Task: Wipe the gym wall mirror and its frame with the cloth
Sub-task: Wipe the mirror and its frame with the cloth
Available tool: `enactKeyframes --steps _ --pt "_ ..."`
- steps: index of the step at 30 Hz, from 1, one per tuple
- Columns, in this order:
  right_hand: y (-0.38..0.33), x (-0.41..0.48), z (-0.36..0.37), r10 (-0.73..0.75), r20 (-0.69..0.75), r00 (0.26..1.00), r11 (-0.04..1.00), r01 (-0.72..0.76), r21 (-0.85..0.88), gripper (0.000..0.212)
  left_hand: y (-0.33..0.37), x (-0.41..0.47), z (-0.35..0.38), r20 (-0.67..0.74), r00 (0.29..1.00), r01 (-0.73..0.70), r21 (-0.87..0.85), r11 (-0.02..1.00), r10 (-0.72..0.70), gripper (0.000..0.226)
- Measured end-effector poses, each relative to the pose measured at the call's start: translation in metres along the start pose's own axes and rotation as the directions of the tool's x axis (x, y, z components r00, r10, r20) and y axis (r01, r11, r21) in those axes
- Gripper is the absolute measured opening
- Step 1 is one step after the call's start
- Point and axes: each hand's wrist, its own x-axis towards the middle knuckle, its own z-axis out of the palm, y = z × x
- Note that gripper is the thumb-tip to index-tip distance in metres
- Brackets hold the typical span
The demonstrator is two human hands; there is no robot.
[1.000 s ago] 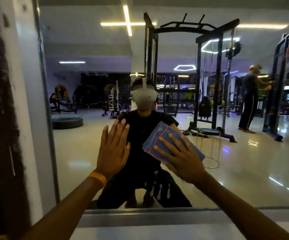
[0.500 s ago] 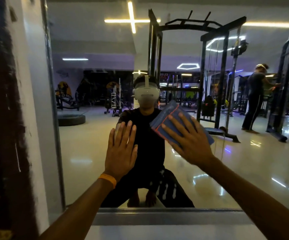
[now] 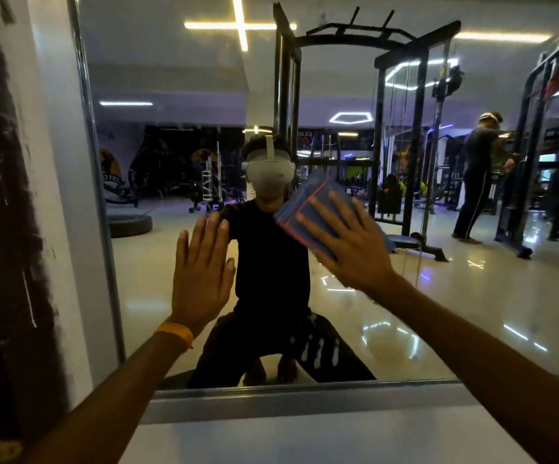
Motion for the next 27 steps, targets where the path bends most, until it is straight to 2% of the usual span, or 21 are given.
enactKeyframes --steps 2,4,5,6,7,9,11,12,13,15,17,18,19,21,23,25,27 --pt "0.008 0.023 -0.006 0.251 -0.09 0.964 0.967 -0.246 0.058 0.061 0.001 0.0 0.003 -0.021 1.0 0.011 -0.004 1.0 -0.011 0.067" --pt "-0.019 0.02 0.002 0.352 -0.096 0.931 0.933 -0.342 0.111 0.06 0.002 0.0 0.005 -0.032 0.999 0.01 0.018 1.0 -0.01 0.066" --pt "-0.042 0.007 0.011 0.319 -0.06 0.946 0.944 -0.311 0.111 0.06 0.001 0.0 0.006 -0.036 0.999 0.006 0.029 1.0 -0.005 0.066" --pt "-0.065 -0.011 0.02 0.226 -0.005 0.974 0.969 -0.224 0.105 0.06 0.0 0.0 0.006 -0.041 0.999 -0.001 0.04 0.999 0.003 0.066" --pt "-0.081 -0.031 0.028 0.101 0.053 0.993 0.99 -0.106 0.093 0.059 -0.002 0.0 0.007 -0.045 0.999 -0.013 0.047 0.999 0.016 0.065" --pt "-0.091 -0.059 0.033 -0.112 0.123 0.986 0.992 0.103 0.078 0.057 -0.005 -0.001 0.006 -0.051 0.998 -0.038 0.046 0.998 0.041 0.065" --pt "-0.073 -0.062 0.028 -0.221 0.137 0.966 0.974 0.212 0.075 0.056 -0.005 -0.002 0.004 -0.053 0.997 -0.054 0.034 0.998 0.055 0.065" --pt "-0.059 -0.057 0.023 -0.217 0.124 0.968 0.976 0.212 0.056 0.057 -0.004 -0.002 0.003 -0.052 0.997 -0.049 0.025 0.998 0.05 0.065" --pt "-0.044 -0.049 0.017 -0.157 0.094 0.983 0.988 0.155 0.029 0.058 -0.002 -0.001 0.003 -0.052 0.998 -0.038 0.014 0.999 0.038 0.065" --pt "-0.018 -0.031 0.006 0.101 0.013 0.995 0.995 -0.1 -0.01 0.058 0.002 -0.002 0.004 -0.057 0.998 -0.012 -0.015 1.0 0.011 0.065" --pt "-0.021 -0.023 0.006 0.342 -0.067 0.937 0.94 -0.341 0.035 0.057 0.004 -0.009 0.008 -0.056 0.998 -0.011 -0.02 1.0 0.01 0.064" --pt "-0.036 -0.027 0.011 0.38 -0.08 0.921 0.925 -0.377 0.052 0.057 0.004 -0.015 0.011 -0.047 0.999 -0.014 -0.009 1.0 0.014 0.064" --pt "-0.059 -0.041 0.022 0.34 -0.065 0.938 0.94 -0.337 0.05 0.06 0.002 -0.023 0.014 -0.032 0.999 -0.019 0.003 1.0 0.019 0.063" --pt "-0.107 -0.086 0.044 0.041 0.032 0.999 0.999 -0.041 0.029 0.073 -0.001 -0.039 0.02 -0.007 1.0 -0.029 0.015 0.999 0.029 0.063" --pt "-0.129 -0.123 0.055 -0.214 0.146 0.966 0.976 0.219 -0.016 0.078 -0.004 -0.049 0.023 0.006 0.999 -0.046 0.002 0.999 0.046 0.063" --pt "-0.12 -0.125 0.052 -0.286 0.153 0.946 0.957 0.29 -0.005 0.069 -0.007 -0.06 0.024 0.017 0.997 -0.069 -0.019 0.997 0.069 0.063" --pt "-0.1 -0.098 0.039 -0.202 0.097 0.975 0.979 0.198 0.054 0.056 -0.01 -0.067 0.022 0.022 0.998 -0.062 -0.033 0.998 0.063 0.062"
